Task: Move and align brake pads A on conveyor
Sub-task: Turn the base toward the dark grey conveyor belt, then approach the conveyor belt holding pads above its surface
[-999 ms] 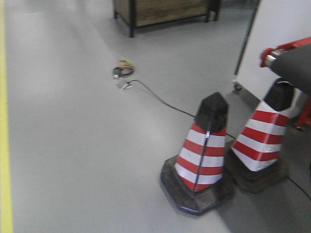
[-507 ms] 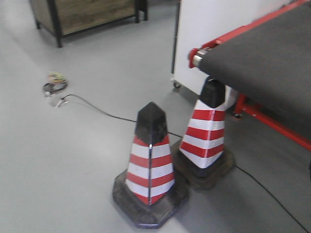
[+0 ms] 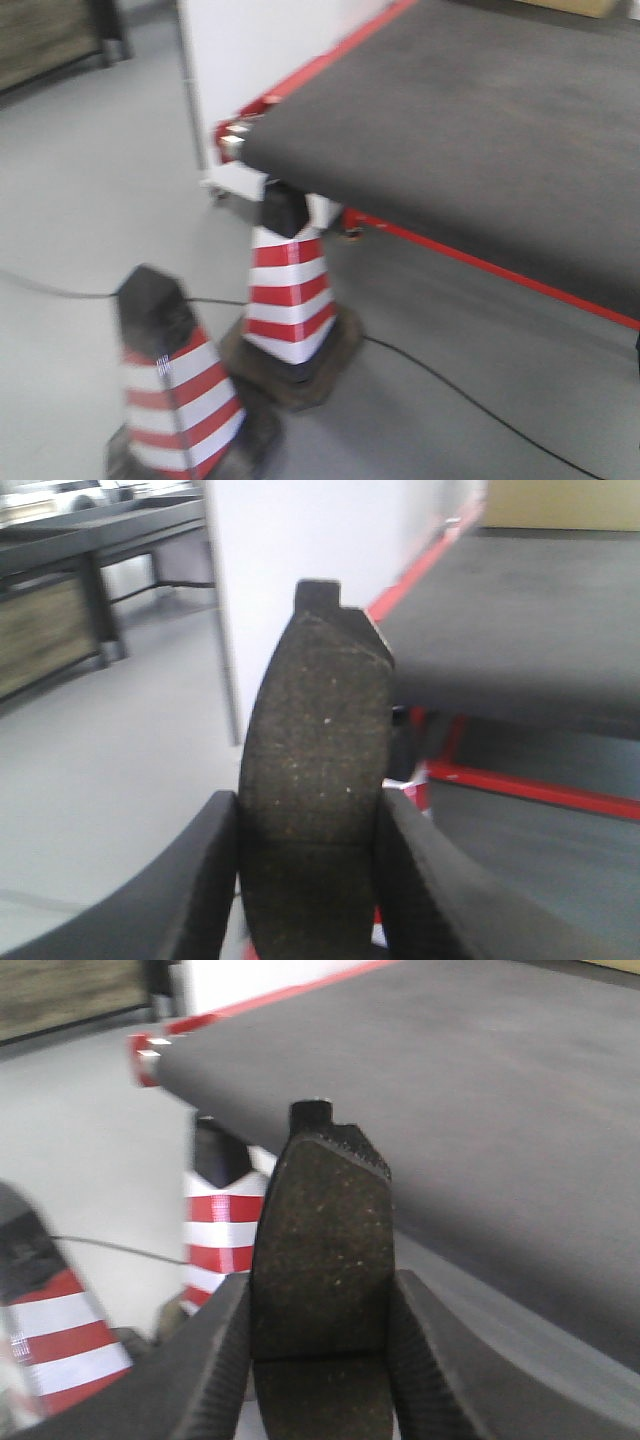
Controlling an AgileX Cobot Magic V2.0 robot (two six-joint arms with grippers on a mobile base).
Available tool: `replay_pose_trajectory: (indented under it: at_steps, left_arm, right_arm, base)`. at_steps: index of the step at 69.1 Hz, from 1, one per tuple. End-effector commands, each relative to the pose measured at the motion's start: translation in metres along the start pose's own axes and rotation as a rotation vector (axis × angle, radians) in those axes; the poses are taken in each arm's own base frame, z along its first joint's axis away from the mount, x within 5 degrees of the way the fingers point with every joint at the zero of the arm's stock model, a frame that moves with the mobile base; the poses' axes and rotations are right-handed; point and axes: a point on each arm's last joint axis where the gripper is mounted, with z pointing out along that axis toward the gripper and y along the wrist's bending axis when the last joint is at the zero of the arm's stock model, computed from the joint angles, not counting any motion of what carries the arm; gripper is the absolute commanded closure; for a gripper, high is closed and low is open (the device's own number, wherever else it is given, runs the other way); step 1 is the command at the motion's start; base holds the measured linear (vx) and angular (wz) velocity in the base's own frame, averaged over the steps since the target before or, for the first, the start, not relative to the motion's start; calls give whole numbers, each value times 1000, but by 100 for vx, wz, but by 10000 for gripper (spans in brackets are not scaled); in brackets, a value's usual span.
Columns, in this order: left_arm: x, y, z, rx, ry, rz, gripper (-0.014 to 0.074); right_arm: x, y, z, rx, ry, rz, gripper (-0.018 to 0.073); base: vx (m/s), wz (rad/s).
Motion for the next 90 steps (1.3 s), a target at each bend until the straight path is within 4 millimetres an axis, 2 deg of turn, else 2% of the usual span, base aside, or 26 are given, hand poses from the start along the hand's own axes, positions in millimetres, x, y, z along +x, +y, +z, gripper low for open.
replay_pose_trajectory:
  at_steps: [1, 34, 90]
  left_arm:
    - [-18, 1, -3, -5, -120, -13, 555]
    - [-18, 1, -3, -5, -120, -13, 555]
    - [-18, 1, -3, -5, -120, -13, 555]
  right_arm:
    - [-18, -1, -4, 10, -121, -13, 482]
    - [-18, -1, -4, 10, -121, -13, 482]
    - [-18, -1, -4, 10, -121, -13, 482]
  base:
    - [19, -72]
    - [19, -61]
    - [23, -25]
